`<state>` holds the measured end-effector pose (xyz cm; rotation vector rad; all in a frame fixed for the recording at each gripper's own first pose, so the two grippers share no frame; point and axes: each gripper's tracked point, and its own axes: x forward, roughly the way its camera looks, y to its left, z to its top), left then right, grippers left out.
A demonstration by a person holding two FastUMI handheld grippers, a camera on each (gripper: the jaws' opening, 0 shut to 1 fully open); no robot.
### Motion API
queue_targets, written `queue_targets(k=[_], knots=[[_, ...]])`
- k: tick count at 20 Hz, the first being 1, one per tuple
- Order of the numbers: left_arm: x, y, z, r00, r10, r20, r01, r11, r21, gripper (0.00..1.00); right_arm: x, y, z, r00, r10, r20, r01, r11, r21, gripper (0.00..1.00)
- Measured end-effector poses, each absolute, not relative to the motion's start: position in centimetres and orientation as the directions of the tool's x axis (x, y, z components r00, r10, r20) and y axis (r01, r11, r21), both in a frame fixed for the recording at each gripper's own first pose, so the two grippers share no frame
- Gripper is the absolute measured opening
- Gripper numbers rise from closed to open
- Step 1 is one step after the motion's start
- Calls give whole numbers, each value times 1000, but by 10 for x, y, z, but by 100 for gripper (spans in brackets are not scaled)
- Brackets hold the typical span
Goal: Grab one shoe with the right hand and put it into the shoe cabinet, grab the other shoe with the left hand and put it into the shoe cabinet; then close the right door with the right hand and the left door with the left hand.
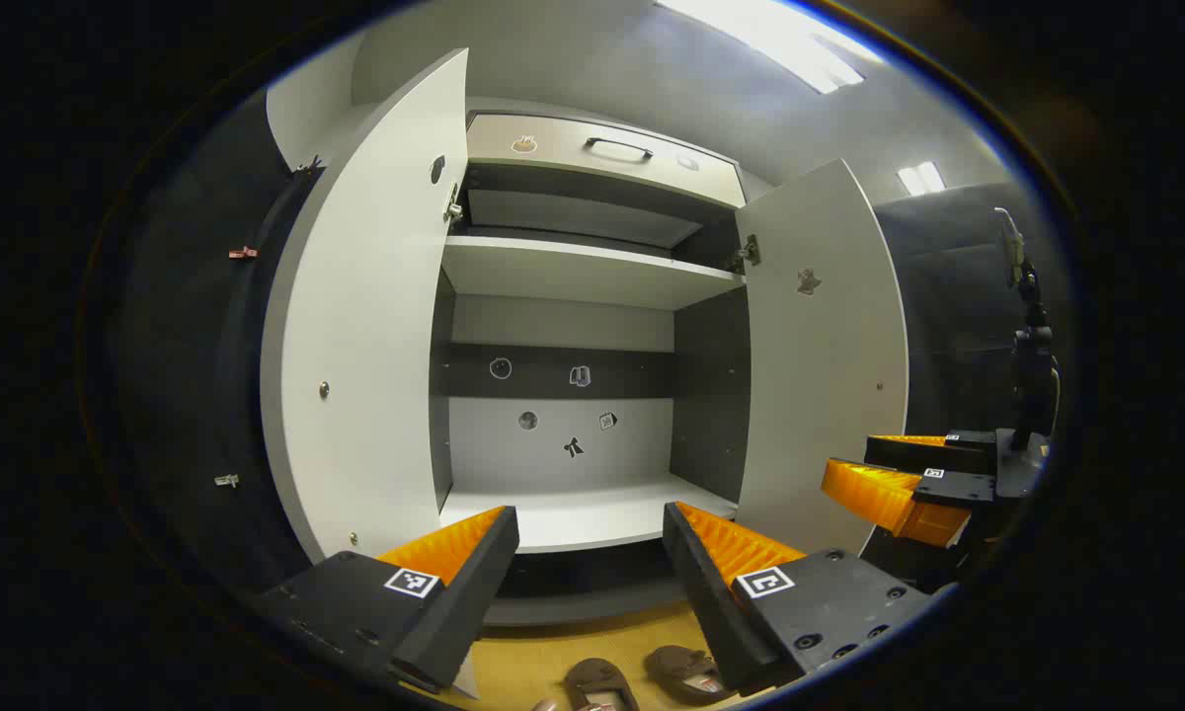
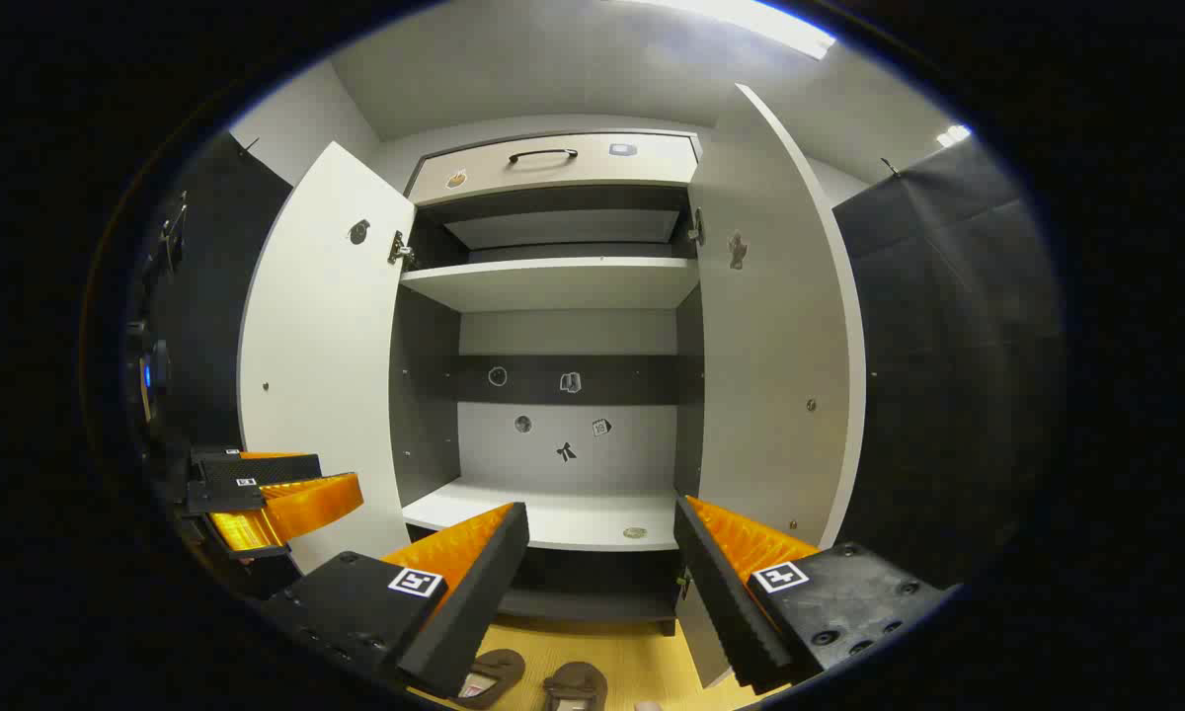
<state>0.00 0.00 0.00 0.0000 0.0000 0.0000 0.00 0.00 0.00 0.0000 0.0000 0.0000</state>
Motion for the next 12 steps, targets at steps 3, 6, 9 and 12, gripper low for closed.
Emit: queue_targets(k=[3, 6, 9, 12], knots=[[1, 0, 0, 1000, 3, 5, -3, 1000, -2, 94, 1, -2, -1, 1000, -6, 1, 6, 1000, -11, 98], [1, -2, -2, 1000, -6, 3, 6, 1000, -4, 94, -1, 3, -6, 1000, 6, -12, -7, 1000, -12, 98], [-1, -4, -4, 1000, -26, 4, 26, 1000, -7, 94, -3, 6, -9, 1000, 3, -13, -3, 1000, -10, 97], [-3, -4, 1, 999, -45, 29, 45, 999, -21, 94, -7, 12, -14, 1000, 1, -22, -1, 999, -33, 98]])
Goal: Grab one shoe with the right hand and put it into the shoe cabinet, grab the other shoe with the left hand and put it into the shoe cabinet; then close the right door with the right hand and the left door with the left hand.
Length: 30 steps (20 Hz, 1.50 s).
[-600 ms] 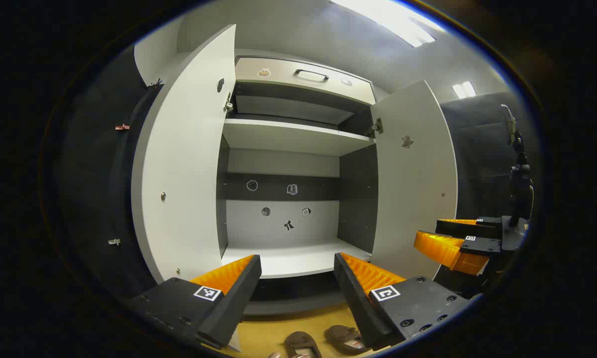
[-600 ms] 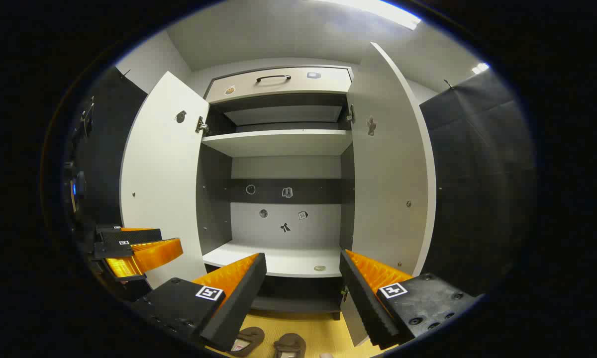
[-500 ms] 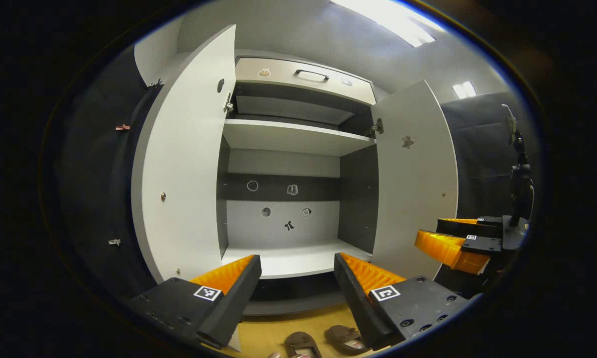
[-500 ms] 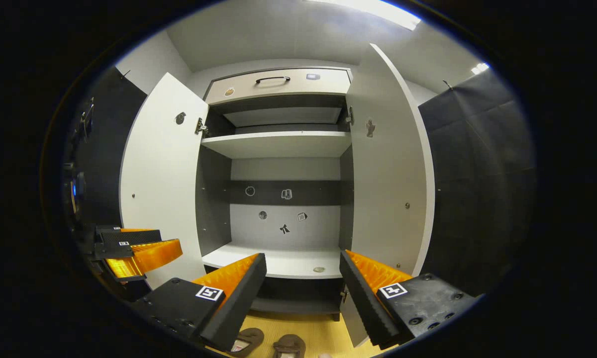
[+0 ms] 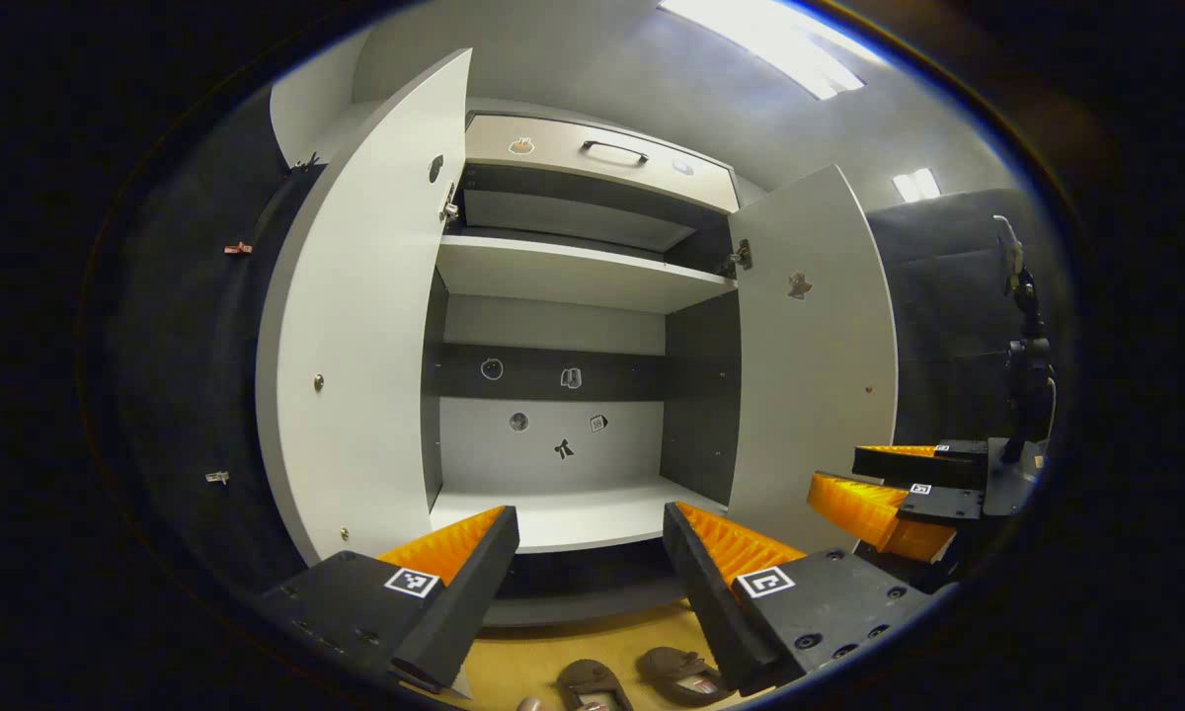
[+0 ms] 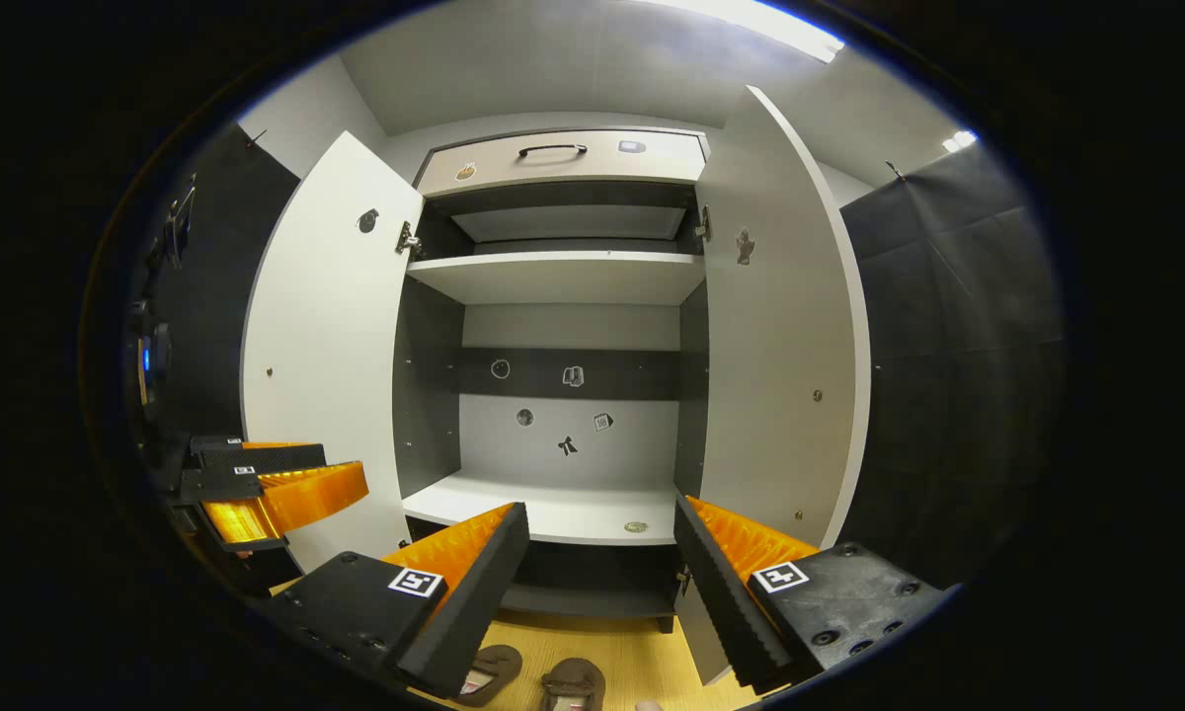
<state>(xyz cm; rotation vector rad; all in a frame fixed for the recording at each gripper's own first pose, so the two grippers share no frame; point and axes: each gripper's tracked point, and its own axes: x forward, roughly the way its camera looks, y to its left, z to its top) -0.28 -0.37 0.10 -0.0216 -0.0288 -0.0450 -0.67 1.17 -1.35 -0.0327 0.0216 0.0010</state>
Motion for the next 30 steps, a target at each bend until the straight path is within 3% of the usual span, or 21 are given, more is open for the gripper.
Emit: queue_targets(k=[16, 30], knots=[[-5, 18, -17, 993, -121, 16, 121, 992, -27, 93, -31, 39, -58, 991, -68, -119, 60, 996, -67, 98], [25, 30, -69, 993, -121, 4, 121, 993, 2, 94, -45, 65, -261, 888, 6, -460, 2, 1000, 16, 87]])
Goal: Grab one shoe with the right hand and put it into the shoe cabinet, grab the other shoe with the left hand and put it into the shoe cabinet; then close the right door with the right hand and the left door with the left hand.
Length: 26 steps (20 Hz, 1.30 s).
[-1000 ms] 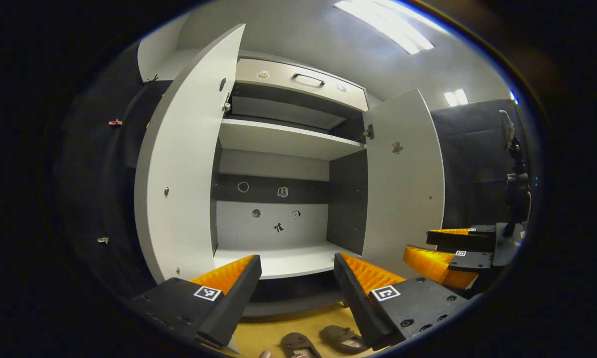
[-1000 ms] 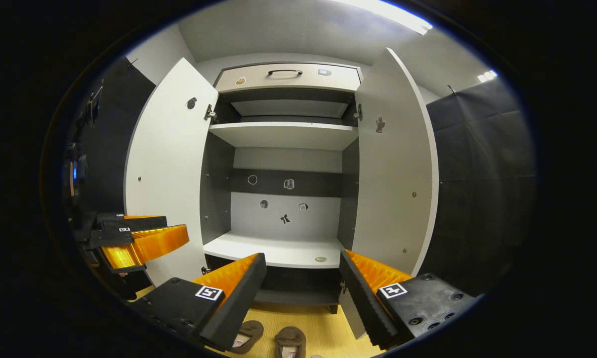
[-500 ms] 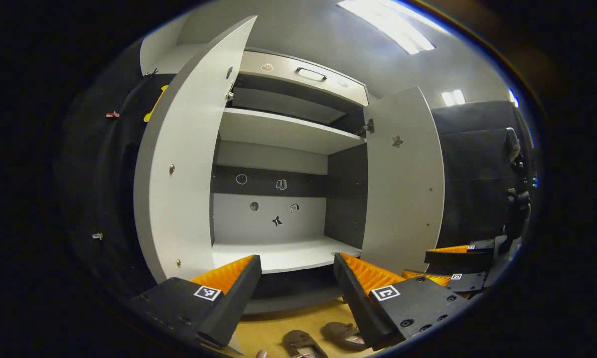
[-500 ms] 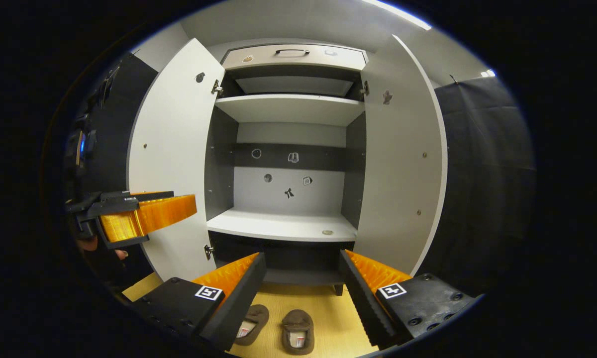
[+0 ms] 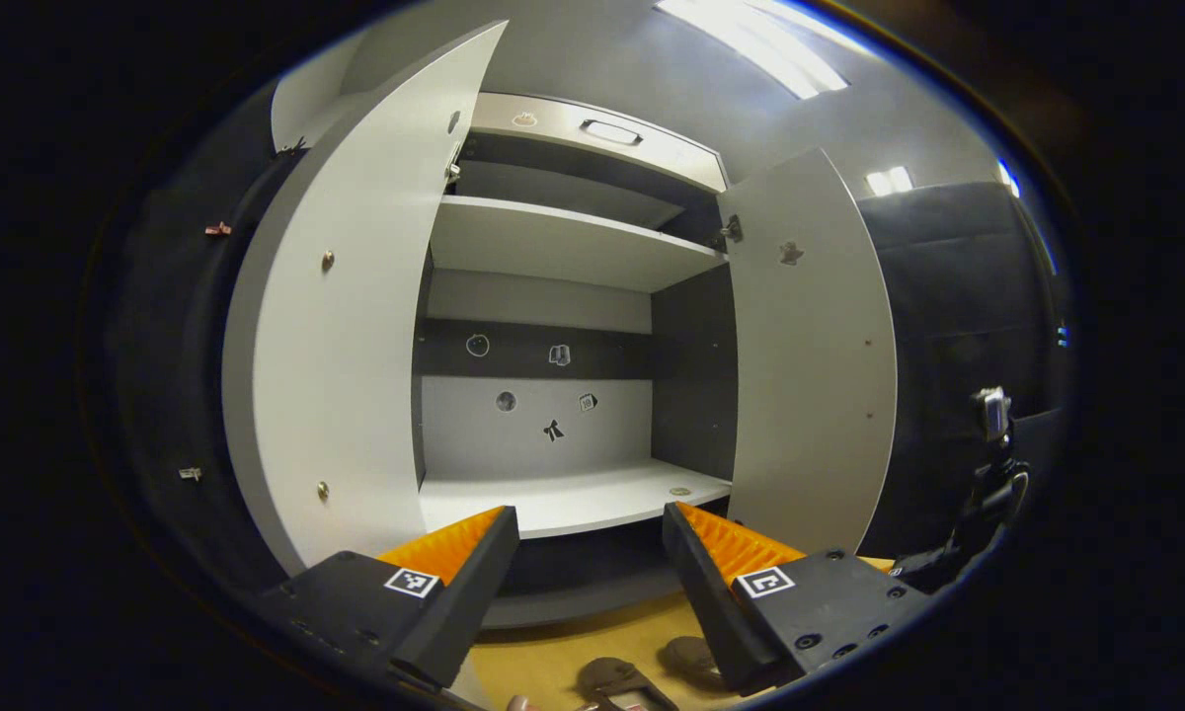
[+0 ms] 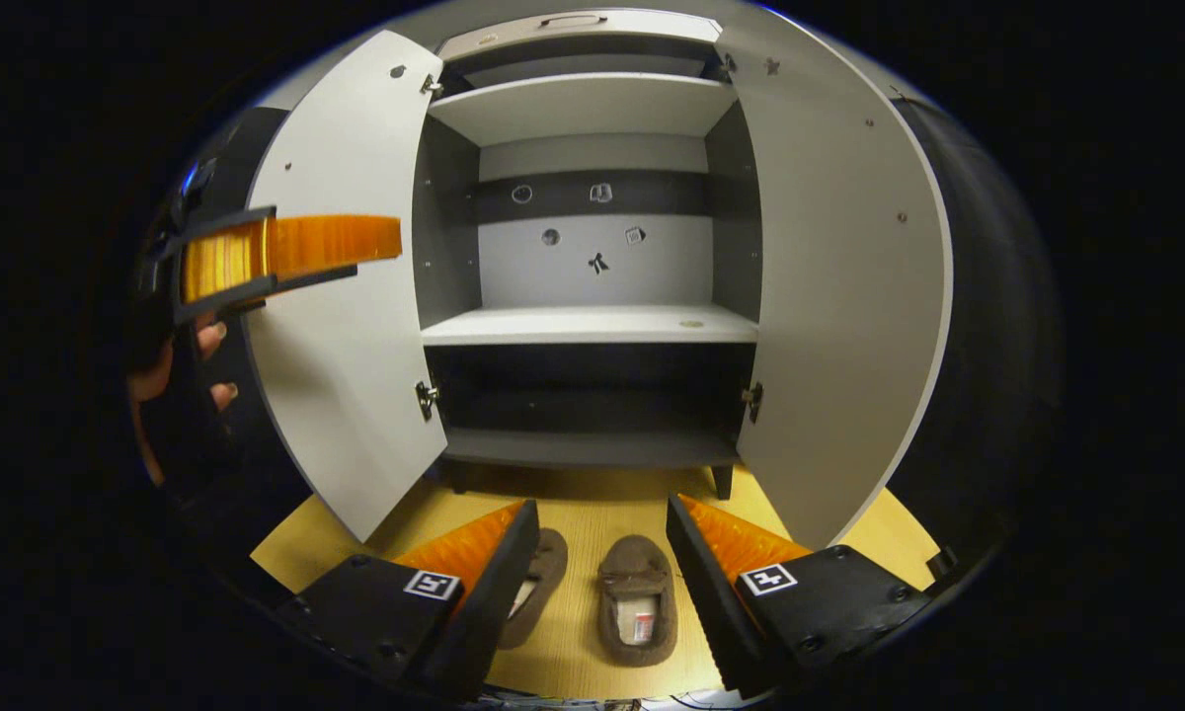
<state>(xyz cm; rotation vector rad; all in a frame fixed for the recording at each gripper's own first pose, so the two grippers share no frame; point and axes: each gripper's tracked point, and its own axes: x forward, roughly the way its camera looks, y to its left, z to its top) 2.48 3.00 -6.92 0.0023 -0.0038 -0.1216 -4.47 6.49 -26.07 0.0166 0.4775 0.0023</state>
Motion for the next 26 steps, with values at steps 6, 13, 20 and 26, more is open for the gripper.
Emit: queue_targets(k=[6, 13, 20, 26], knots=[[38, 27, -104, 992, -119, -43, 119, 993, 1, 94, -54, 64, -359, 796, 13, -606, 25, 998, 55, 82], [45, 21, -140, 990, -108, -93, 104, 994, -45, 94, -55, 58, -448, 719, 18, -695, 20, 999, 47, 83], [49, 16, -172, 984, -106, -141, 95, 992, -82, 94, -28, 48, -486, 727, -3, -686, 15, 1000, 11, 65], [55, 11, -191, 978, -105, -182, 91, 992, -86, 94, 2, 44, -502, 738, -26, -675, 26, 1000, -10, 43]])
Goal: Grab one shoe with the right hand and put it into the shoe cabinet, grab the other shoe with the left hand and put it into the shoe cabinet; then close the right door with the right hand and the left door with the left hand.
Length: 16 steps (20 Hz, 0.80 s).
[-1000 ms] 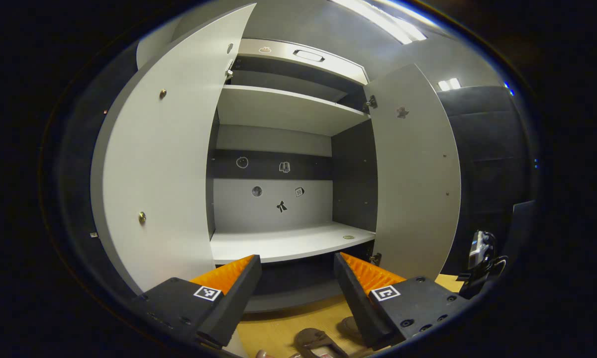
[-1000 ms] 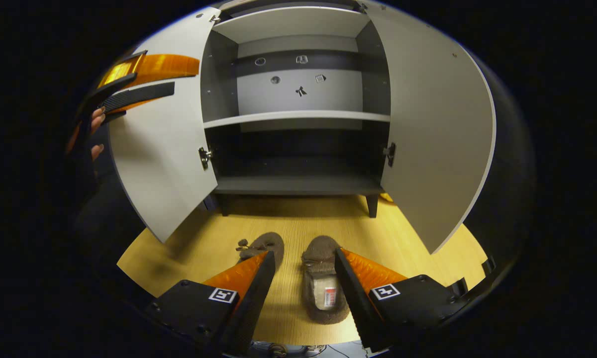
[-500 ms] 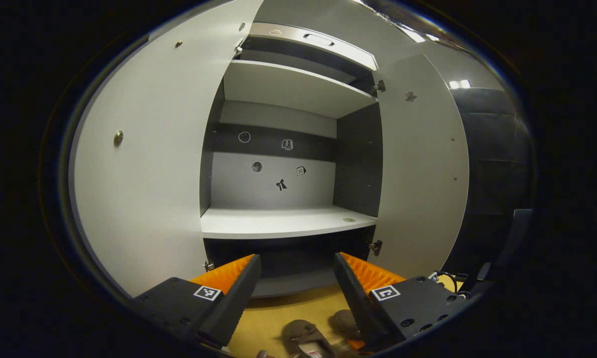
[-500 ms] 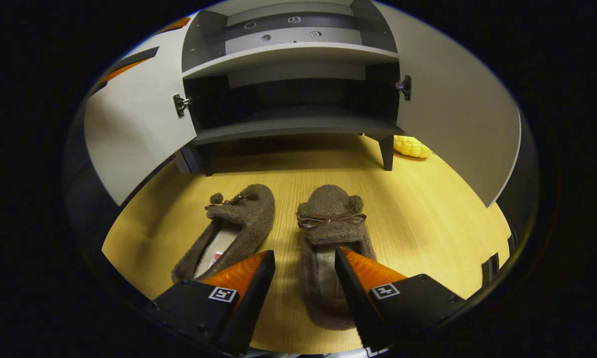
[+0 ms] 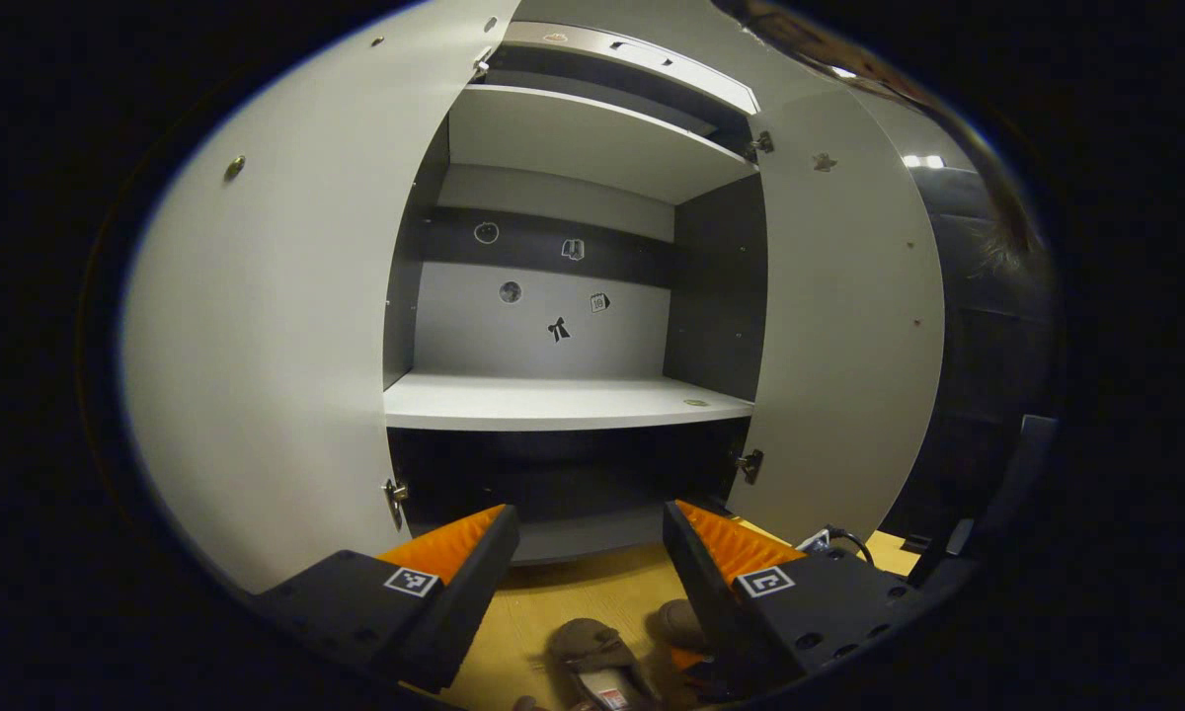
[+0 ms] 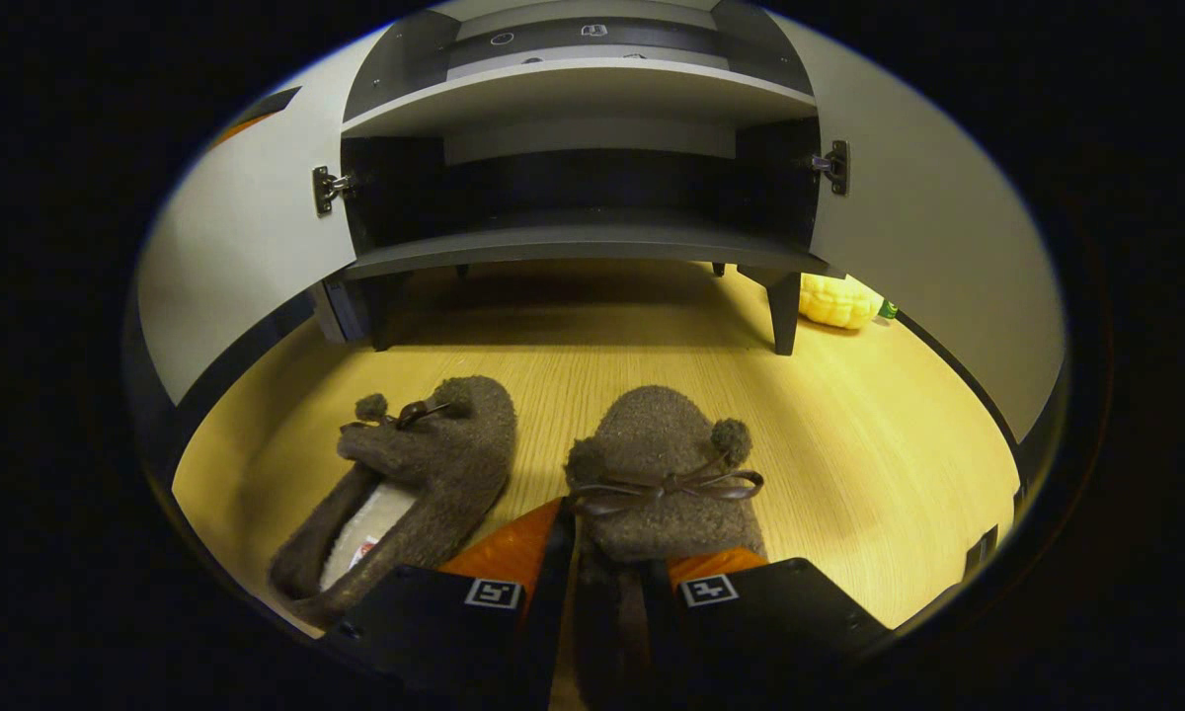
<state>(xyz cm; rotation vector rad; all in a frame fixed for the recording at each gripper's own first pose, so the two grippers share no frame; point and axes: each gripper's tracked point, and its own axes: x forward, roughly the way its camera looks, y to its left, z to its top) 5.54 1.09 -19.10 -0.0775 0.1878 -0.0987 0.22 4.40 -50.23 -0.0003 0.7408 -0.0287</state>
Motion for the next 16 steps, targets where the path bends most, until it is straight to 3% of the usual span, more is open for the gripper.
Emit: queue_targets(k=[1, 2, 3, 13, 15, 16], knots=[[57, 10, -192, 977, -106, -185, 90, 992, -92, 94, 8, 42, -508, 734, -28, -678, 25, 1000, -14, 46], [58, 11, -192, 976, -106, -188, 89, 991, -97, 94, 9, 43, -510, 736, -24, -677, 14, 1000, -20, 38], [60, 12, -194, 976, -103, -191, 86, 991, -99, 94, 9, 44, -511, 741, -23, -671, -2, 999, -37, 36], [60, 21, -202, 974, -72, -215, 51, 993, -103, 93, 21, 43, -521, 759, -9, -651, -29, 998, -47, 37], [58, 20, -203, 973, -76, -217, 54, 993, -105, 93, 15, 46, -514, 765, -26, -643, -12, 998, -55, 10], [57, 20, -203, 973, -76, -219, 55, 993, -103, 93, 9, 45, -511, 763, -24, -646, -17, 998, -56, 11]])
